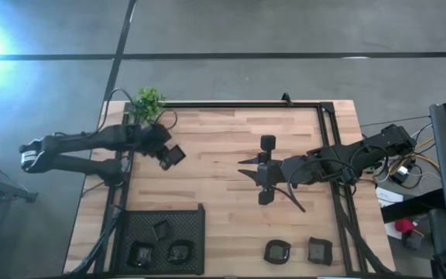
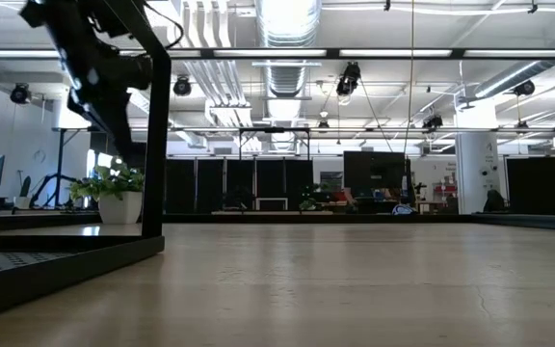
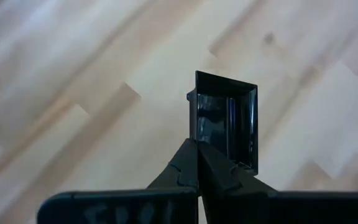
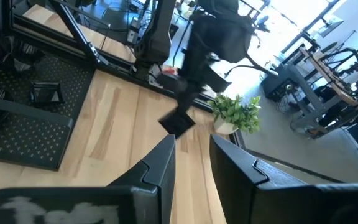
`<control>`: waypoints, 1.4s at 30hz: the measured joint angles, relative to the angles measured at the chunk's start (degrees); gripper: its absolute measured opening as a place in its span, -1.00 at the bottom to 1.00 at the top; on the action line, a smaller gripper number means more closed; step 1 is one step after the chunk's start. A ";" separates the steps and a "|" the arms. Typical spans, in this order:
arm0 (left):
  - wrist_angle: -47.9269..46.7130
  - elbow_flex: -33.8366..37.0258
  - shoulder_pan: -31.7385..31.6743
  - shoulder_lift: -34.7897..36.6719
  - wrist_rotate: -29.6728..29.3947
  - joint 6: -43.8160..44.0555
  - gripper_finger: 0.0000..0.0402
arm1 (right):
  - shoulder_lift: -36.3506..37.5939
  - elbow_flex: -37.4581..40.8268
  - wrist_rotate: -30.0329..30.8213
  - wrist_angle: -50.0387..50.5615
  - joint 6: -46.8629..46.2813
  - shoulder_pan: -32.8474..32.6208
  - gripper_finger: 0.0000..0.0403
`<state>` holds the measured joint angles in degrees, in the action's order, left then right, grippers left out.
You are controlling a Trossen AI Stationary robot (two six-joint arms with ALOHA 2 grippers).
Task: Pick & Place Mini shaped plates
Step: Stack the square plate on top of the square plate on the shelf
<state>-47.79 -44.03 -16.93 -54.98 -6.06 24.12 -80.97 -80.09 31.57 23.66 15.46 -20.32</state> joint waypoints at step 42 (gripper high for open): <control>15.82 9.79 56.38 -3.96 9.05 49.55 -1.00 | 0.00 0.00 0.00 -0.04 -0.46 0.00 -0.53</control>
<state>-31.98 -34.24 39.45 -58.94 3.00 73.67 -80.97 -80.09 31.57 23.62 15.00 -20.32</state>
